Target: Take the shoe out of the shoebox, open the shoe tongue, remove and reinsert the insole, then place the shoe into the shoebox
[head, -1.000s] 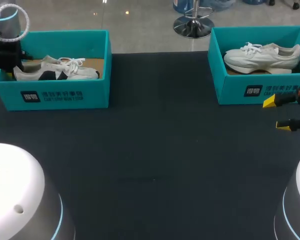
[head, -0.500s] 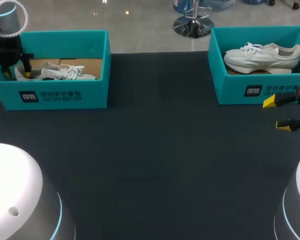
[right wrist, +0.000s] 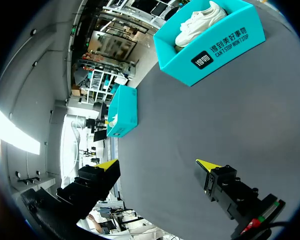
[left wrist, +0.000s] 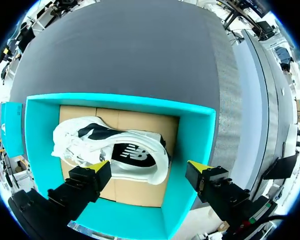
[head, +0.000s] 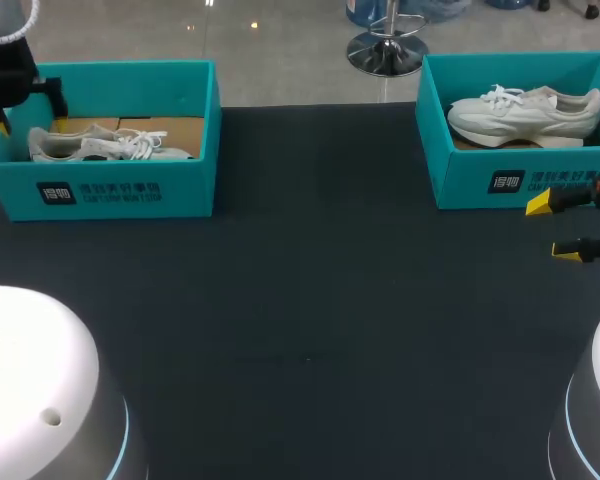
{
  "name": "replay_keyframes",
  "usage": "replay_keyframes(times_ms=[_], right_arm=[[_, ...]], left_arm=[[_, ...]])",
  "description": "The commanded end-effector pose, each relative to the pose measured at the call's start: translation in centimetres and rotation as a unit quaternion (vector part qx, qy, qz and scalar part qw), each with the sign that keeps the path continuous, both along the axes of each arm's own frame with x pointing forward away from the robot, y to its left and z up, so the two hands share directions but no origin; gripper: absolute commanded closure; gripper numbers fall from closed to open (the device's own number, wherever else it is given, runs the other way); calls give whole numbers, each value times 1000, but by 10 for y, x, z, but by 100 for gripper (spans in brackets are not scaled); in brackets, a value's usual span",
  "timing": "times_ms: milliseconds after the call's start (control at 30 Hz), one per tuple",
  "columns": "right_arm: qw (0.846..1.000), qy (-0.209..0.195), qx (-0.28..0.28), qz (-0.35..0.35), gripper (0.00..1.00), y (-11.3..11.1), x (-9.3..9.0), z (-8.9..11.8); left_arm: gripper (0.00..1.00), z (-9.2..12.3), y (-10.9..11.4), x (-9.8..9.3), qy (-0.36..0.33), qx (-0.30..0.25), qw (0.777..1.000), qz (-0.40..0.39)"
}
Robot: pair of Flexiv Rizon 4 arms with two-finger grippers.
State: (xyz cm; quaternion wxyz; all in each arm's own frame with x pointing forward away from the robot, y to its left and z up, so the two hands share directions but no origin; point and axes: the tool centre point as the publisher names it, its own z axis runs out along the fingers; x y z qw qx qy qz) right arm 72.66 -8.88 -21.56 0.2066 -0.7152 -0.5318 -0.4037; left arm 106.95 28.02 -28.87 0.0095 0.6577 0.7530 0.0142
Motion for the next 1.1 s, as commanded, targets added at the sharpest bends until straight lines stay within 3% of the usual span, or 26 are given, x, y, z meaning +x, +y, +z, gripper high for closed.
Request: replay_keyframes(times_ms=[33, 433, 667, 733, 967, 1100], right_arm=[[1000, 1, -2, -1, 0, 1, -1, 0], [1000, 1, -2, -1, 0, 1, -1, 0], [1000, 1, -2, -1, 0, 1, -1, 0], [1000, -5, -18, -4, 0, -7, 17, 7], [990, -13, -142, 8, 0, -32, 87, 22], [976, -19, -217, 5, 0, -54, 130, 30]], left_arm=[[0, 26, -3, -20, -19, -5, 1000, 15], [0, 77, -11, -23, -2, -11, 998, 65], [0, 97, -14, -20, 2, -21, 989, 148], [0, 99, -16, -16, 6, -14, 982, 187], [0, 99, -18, -14, 8, -17, 982, 188], [0, 99, -18, -14, 8, -17, 982, 188]])
